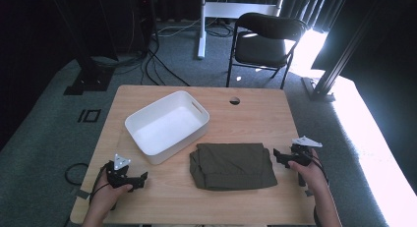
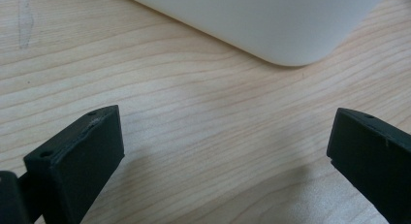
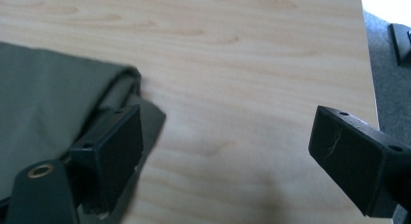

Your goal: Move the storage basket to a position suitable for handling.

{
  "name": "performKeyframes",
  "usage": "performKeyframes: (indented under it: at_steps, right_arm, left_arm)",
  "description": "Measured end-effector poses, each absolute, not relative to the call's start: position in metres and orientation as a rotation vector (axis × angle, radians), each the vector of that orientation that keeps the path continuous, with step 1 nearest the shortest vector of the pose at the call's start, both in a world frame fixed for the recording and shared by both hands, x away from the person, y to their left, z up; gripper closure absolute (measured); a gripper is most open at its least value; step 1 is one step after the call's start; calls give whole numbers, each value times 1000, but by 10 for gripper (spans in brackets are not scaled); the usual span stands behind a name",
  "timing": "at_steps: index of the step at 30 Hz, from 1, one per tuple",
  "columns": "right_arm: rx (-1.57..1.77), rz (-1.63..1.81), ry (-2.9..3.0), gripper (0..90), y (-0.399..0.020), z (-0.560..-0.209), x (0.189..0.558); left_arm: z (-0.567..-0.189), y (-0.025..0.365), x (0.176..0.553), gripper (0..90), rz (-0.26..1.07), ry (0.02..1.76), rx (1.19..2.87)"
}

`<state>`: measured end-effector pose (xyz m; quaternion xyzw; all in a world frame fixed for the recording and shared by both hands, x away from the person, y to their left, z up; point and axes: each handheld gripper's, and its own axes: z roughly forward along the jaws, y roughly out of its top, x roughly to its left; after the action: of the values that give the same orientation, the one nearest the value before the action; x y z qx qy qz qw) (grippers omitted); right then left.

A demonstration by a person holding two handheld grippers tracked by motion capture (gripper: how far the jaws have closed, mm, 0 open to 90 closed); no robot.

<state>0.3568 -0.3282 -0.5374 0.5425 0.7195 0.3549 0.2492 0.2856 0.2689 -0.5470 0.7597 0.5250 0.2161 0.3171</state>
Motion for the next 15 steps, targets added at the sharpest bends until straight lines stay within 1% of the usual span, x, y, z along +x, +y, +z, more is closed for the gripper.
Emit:
performKeyframes:
  at_steps: [15]
  right_arm:
    - [1400, 996, 2015, 125, -302, -525, 383]
  left_arm:
    - [-532, 270, 289, 11, 592, 1379, 1969]
